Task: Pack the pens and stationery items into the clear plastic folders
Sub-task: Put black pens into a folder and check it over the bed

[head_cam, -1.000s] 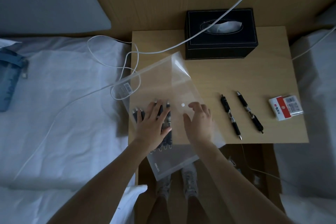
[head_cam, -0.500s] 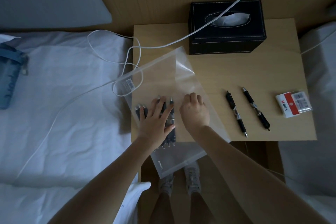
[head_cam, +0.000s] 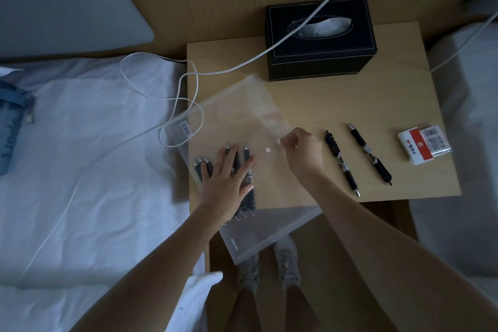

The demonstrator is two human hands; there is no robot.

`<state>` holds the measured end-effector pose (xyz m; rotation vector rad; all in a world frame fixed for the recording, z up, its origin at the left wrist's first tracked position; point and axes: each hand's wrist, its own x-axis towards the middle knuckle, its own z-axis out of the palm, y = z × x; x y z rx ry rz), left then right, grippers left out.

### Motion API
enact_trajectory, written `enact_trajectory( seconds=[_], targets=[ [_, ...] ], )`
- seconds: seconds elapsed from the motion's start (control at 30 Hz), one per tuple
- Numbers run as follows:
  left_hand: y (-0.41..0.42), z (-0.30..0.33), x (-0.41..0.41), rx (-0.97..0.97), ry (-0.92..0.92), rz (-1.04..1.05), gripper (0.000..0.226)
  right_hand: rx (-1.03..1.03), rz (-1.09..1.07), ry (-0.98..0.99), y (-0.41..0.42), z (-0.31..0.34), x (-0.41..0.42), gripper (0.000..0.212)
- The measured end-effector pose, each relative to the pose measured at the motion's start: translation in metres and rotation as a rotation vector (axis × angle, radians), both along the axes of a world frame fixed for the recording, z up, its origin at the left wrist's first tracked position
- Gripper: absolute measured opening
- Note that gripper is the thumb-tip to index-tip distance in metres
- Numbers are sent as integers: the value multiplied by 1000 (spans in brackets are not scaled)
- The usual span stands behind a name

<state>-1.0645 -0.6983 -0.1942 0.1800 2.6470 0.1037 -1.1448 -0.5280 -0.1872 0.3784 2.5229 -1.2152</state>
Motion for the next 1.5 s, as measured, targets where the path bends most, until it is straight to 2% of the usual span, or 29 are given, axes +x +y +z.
enact_trajectory(
  seconds=[0.2, 0.37, 0.43, 0.57, 0.63, 0.73, 0.83, 0.9, 1.0, 1.07, 1.17, 1.27, 1.37, 1.5],
  targets=[
    [4, 10, -8, -16, -27, -7, 58, -225, -313, 33, 43, 10, -17, 13],
    [29, 27, -35, 13, 86, -63, 44, -64, -121, -41, 81, 13, -40, 5],
    [43, 30, -49, 55, 95, -159, 49, -61, -97, -66, 86, 12, -42, 14],
    [69, 24, -77, 2, -73, -420, 66, -36, -76, -73, 89, 11, -36, 25],
    [75, 22, -87, -39, -167, -475, 68, -32, -73, -60, 91, 11, -33, 26],
    [77, 23, -97, -45, -136, -496, 59, -39, -67, -43, 94, 12, -34, 16],
    [74, 30, -107, -132, -113, -599, 49, -30, -51, -46, 97, 9, -35, 16],
    [72, 35, -112, -119, -111, -641, 38, -22, -55, -56, 99, 8, -35, 15],
    [64, 43, -112, 45, -62, -613, 22, -20, -64, -63, 102, 5, -34, 11],
    [57, 48, -107, 139, 43, -598, 17, -20, -74, -75, 104, 4, -33, 8],
    [51, 52, -93, 125, 222, -505, 18, -22, -77, -79, 109, 3, -31, 8],
    [53, 60, -80, 95, 208, -318, 28, -3, -59, -96, 111, 6, -27, 10],
    [55, 67, -75, 79, 200, -239, 29, 17, -44, -108, 113, 11, -24, 12],
    [52, 71, -72, 119, 287, -182, 26, 27, -49, -91, 116, 15, -15, 21]
  ],
)
